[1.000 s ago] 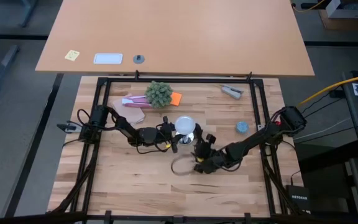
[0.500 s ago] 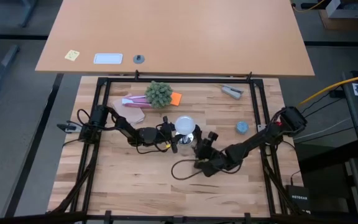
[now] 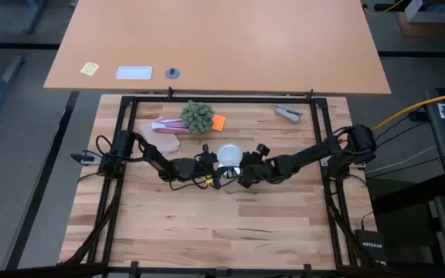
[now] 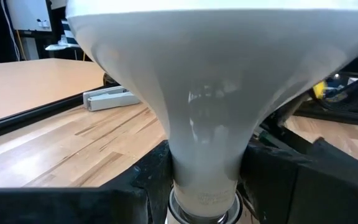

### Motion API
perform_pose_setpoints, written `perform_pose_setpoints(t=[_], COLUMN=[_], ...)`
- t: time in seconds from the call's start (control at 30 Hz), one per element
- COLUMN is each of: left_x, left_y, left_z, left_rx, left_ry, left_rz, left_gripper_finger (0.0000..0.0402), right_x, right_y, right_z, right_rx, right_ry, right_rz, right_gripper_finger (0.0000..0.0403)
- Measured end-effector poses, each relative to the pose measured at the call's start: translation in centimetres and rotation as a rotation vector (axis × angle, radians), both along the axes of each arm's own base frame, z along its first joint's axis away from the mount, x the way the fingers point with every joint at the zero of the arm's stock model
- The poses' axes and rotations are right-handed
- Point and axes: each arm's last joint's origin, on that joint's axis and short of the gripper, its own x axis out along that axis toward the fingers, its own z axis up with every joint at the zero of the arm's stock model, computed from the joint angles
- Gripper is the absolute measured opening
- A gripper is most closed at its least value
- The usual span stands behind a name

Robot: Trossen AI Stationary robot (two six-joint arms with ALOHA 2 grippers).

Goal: Screw lightbulb
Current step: Remove the lightbulb from the lamp

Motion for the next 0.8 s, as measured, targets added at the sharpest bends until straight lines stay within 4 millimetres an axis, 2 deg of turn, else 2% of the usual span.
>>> perform_pose_setpoints(t=[0.13, 0.47, 0.67, 0.8], left_x=[0.0, 0.0, 0.0, 0.0], left_y=[0.0, -0.1, -0.1, 0.0], left_z=[0.0, 0.0, 0.1, 0.1], left_rx=[0.0, 0.0, -0.001, -0.001], left_ry=[0.0, -0.001, -0.006, -0.008], left_rz=[0.0, -0.013, -0.007, 0.004], left_gripper_finger=[0.0153, 0.0153, 0.0153, 0.0153], right_x=[-0.1, -0.5, 0.2, 1.0], right_y=[0.2, 4.8, 6.8, 7.0], right_z=[-0.3, -0.3, 0.5, 1.4], right_rx=[0.099, 0.344, 0.449, 0.463], right_ry=[0.004, -0.098, -0.254, -0.37], right_rz=[0.021, 0.049, 0.088, 0.123], right_gripper_finger=[0.0166, 0.0165, 0.0165, 0.0165])
